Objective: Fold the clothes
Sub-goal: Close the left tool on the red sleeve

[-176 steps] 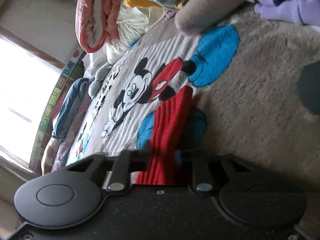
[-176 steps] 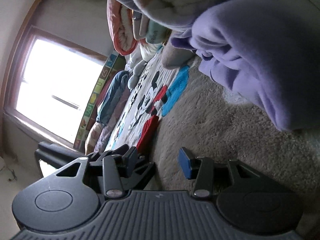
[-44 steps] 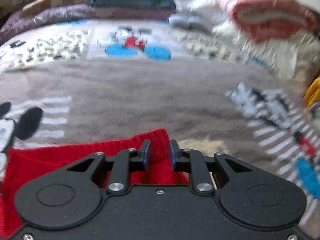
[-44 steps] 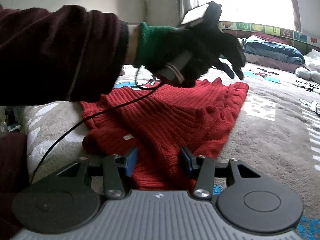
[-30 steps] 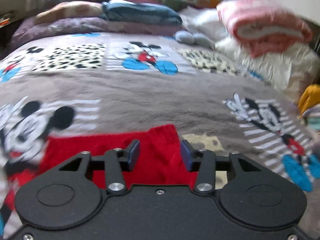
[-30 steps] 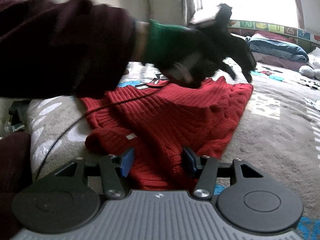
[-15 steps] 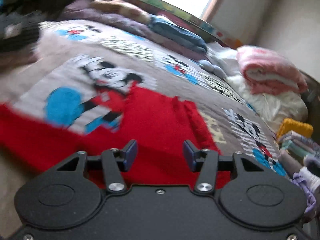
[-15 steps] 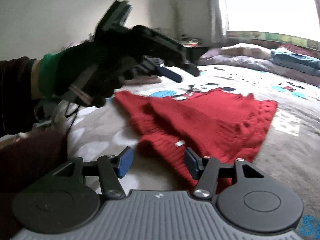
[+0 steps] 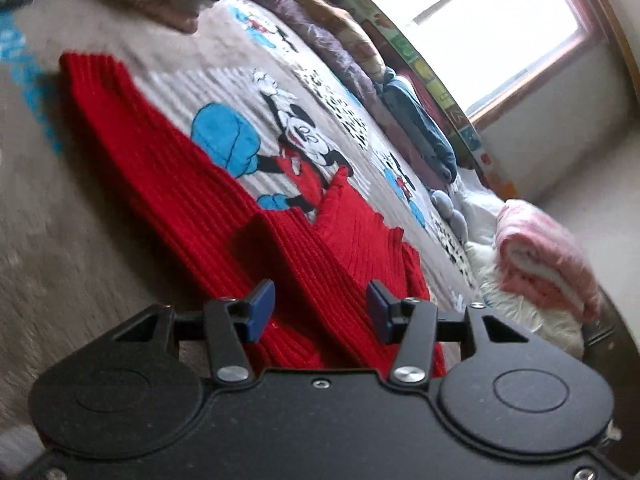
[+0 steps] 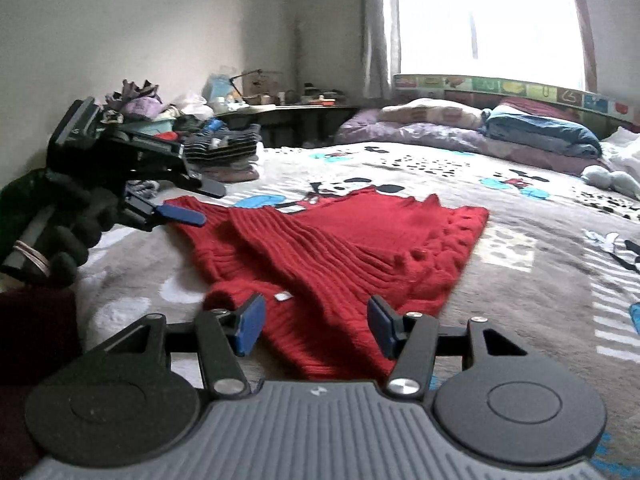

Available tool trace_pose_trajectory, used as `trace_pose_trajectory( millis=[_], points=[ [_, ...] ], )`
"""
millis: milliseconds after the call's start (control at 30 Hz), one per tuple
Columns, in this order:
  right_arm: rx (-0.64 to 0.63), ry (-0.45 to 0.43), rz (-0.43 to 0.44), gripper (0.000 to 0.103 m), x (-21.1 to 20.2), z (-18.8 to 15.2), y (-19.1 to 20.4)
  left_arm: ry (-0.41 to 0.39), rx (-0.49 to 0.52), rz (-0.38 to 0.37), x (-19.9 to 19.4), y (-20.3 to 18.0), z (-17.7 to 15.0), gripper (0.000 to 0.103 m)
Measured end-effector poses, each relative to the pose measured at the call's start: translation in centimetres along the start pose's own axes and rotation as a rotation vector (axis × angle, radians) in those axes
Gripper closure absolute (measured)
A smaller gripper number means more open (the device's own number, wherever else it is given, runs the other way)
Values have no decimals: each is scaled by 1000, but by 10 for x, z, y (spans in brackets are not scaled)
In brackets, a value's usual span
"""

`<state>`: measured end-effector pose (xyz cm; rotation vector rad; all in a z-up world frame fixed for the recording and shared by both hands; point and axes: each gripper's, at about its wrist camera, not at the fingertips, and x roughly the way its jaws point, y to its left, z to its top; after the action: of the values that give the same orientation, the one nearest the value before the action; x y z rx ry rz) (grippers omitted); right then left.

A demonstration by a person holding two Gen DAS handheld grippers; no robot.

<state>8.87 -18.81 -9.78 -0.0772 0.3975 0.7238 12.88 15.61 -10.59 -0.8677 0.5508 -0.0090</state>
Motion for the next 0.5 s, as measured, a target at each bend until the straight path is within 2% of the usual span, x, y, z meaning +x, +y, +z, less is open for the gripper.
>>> trace_pose_trajectory(
  millis=[367, 433, 467, 500],
  points=[
    [-21, 42, -36, 46, 12, -6, -2, 2, -14, 25, 27, 5, 4, 55],
    [-24, 52, -33, 46, 16, -8, -2, 2, 4, 40, 33, 2, 6, 60],
    [-25, 54, -31, 46, 17, -8, -3, 2, 12, 48, 35, 0, 6, 68],
    [-26, 56, -29, 46, 18, -8, -3, 2, 20, 55, 38, -1, 7, 71]
  ],
)
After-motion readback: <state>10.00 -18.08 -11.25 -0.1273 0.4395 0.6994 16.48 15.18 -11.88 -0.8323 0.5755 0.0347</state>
